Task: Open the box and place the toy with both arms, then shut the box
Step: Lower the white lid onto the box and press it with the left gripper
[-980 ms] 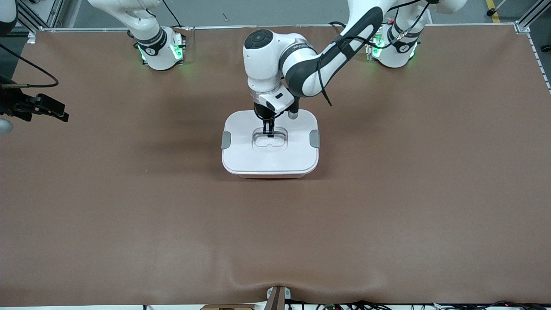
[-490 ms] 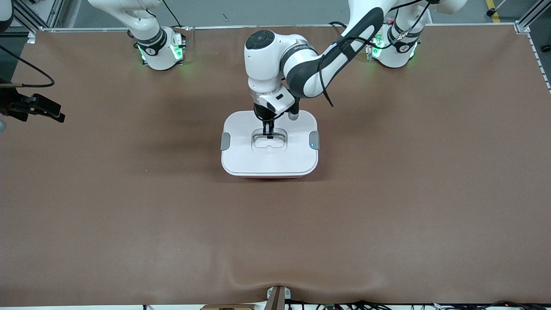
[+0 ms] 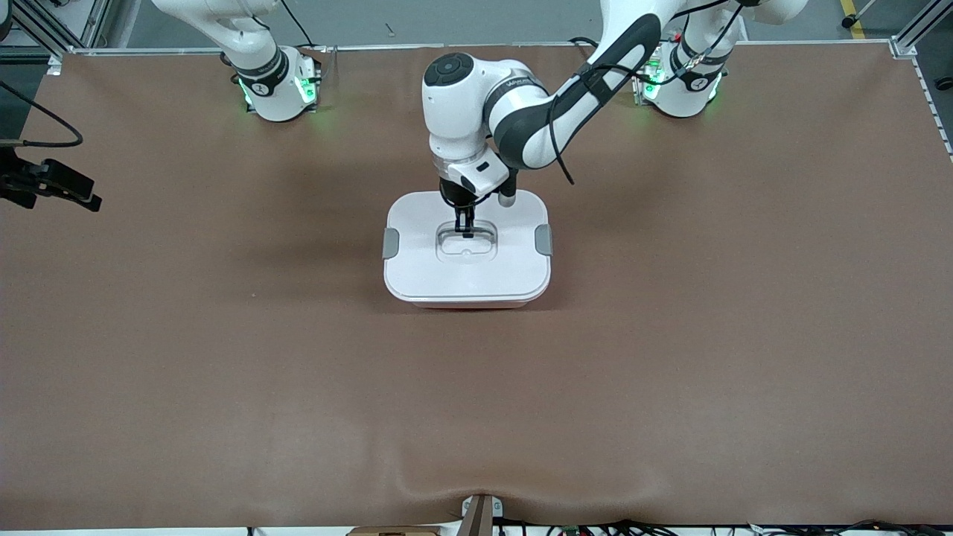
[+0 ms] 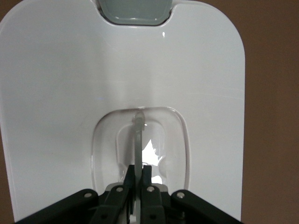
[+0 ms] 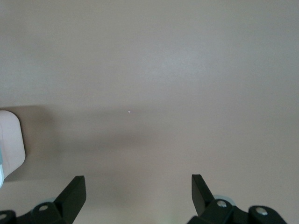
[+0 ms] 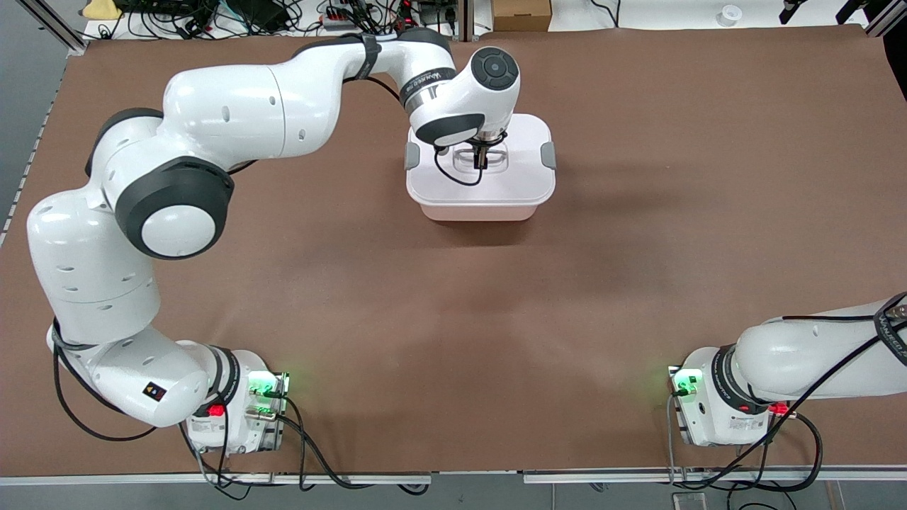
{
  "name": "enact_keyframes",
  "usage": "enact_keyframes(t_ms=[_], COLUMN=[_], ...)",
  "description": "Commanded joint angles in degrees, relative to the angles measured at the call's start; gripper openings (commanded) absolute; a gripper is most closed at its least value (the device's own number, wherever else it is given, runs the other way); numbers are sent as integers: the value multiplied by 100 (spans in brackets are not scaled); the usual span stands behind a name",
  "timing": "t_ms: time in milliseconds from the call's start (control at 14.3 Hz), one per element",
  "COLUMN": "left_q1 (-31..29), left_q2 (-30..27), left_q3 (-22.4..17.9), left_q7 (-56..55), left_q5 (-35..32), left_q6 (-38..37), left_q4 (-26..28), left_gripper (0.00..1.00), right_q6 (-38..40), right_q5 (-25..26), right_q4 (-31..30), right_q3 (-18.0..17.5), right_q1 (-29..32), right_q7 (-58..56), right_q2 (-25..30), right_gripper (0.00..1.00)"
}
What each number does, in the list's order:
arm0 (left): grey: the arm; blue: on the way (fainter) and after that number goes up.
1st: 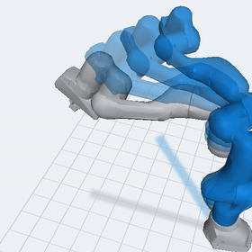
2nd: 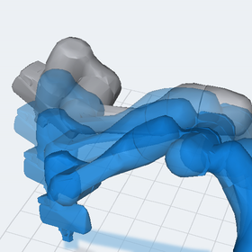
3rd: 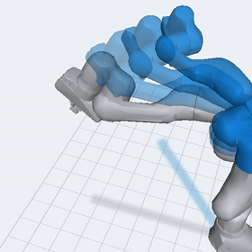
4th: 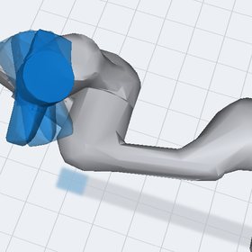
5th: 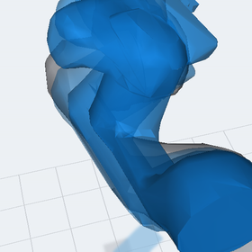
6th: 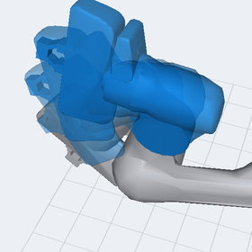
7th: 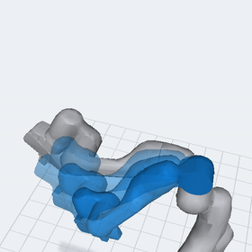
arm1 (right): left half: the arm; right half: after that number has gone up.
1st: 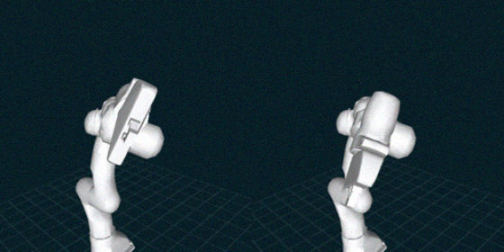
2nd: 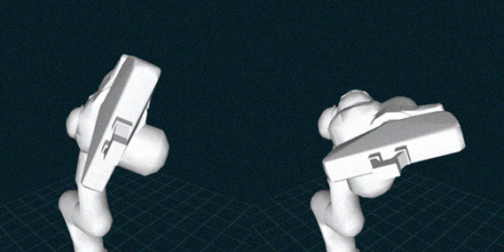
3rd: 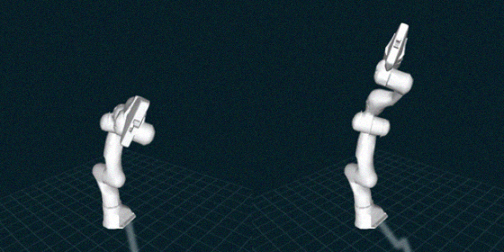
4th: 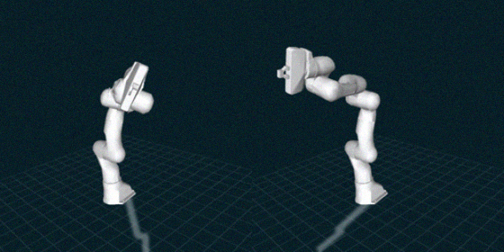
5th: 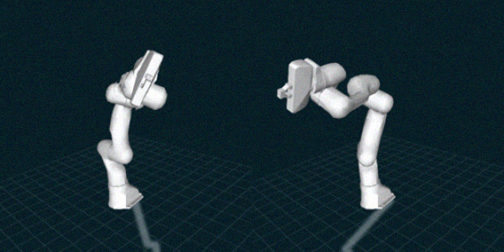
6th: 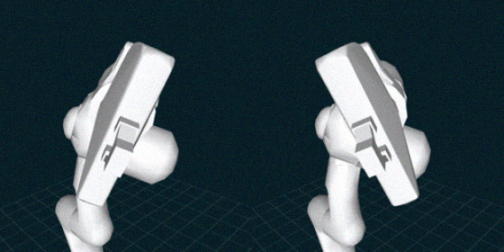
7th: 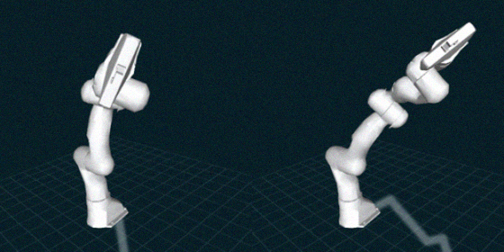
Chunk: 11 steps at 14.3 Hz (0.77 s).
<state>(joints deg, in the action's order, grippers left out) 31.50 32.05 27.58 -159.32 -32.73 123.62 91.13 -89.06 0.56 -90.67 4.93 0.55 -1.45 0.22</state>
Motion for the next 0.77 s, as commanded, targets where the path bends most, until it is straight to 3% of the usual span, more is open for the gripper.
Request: enact_keyframes(t_ms=[0, 630, 700], left_q1=[40, -4, -4], left_q2=[-94, -67, -67], left_q3=[37, 28, 28], left_q7=[-1136, -1092, -1092], left_q5=[-330, -366, -366], left_q6=[48, 92, 92], left_q4=[186, 116, 107], left_gripper=[0, 4, 8], right_q6=[117, 143, 152], right_q5=[41, 41, 41], right_q4=[58, 67, 58], right_q3=[-62, -54, -54], right_q1=[103, 112, 112], right_q7=[84, -30, -39], right_q2=[39, 31, 31], right_gripper=[100, 100, 100])
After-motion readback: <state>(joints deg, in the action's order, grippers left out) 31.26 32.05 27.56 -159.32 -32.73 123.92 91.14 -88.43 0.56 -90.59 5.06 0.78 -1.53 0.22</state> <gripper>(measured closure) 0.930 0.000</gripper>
